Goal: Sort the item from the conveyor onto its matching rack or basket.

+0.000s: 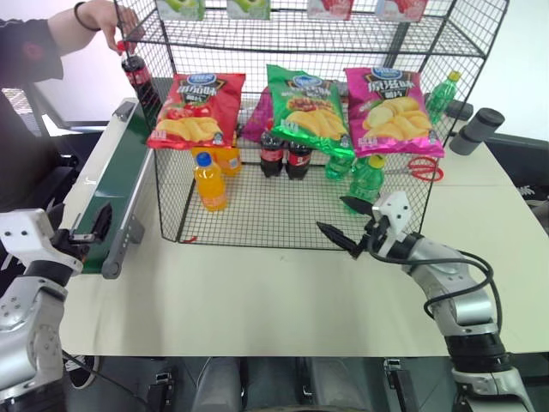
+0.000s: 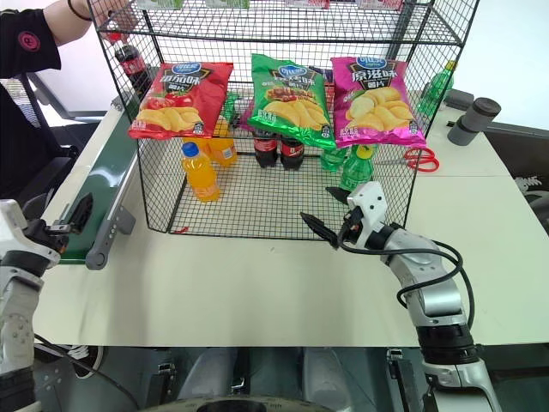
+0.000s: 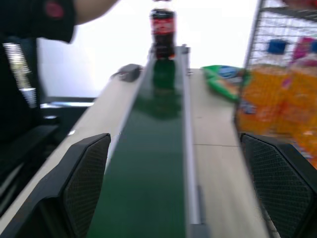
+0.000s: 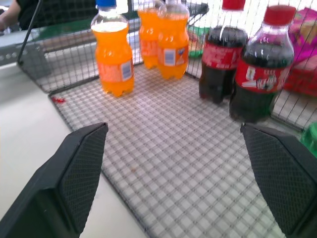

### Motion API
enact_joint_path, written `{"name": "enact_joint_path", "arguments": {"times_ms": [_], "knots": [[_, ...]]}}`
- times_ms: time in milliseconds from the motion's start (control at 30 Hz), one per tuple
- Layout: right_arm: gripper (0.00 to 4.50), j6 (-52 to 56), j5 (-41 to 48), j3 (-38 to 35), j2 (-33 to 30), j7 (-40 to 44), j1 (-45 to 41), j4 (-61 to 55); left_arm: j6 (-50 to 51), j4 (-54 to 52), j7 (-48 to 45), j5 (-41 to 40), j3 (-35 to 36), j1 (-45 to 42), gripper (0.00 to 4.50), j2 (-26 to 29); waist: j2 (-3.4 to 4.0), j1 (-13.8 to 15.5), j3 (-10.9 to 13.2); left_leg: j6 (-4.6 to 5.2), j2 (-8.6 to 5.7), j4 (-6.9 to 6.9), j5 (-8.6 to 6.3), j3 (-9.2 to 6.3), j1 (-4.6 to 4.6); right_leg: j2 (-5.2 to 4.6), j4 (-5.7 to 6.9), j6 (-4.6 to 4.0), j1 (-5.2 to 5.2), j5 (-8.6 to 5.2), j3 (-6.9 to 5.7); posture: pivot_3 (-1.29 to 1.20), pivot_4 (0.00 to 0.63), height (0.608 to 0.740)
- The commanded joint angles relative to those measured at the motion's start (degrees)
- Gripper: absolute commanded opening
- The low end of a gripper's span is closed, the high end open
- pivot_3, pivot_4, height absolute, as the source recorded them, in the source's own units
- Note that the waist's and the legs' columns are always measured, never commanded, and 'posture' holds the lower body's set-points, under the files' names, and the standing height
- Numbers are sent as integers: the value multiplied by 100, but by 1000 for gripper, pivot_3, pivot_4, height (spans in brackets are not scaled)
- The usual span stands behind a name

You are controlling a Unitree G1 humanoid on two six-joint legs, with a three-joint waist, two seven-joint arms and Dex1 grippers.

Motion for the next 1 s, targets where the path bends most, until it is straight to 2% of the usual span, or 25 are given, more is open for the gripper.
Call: {"name": "enact_joint_path", "arguments": {"times_ms": [33, 300, 700, 1000], "knots": [[4461, 123, -22, 70, 77, -148, -132, -325, -246, -35, 138, 120, -50, -104, 4500, -97, -1, -1, 0, 0, 0, 0, 0, 0, -1, 0, 0, 0, -1, 0, 0, 0, 150, 740], [4461, 264, -63, 225, 245, -323, -143, -353, -427, 146, 321, 362, -245, -273, 4500, -272, -5, -1, -3, 0, -1, 0, 0, 0, -2, -6, 1, 0, -1, 0, 0, 0, 150, 740], [4461, -235, -443, 454, 427, -411, -95, -215, -768, 533, 787, 898, -374, -498, 4500, -345, -5, -5, -3, 0, 0, 0, 0, 0, -2, -5, 2, 0, -3, 0, -1, 0, 150, 740], [4461, -379, -329, 603, 456, -45, 34, -260, -1004, 796, 838, 1054, -578, -602, 4500, -427, -6, -2, -3, 0, -1, 0, 0, 1, -2, -7, 2, 0, -2, 0, -1, 0, 150, 740]]}}
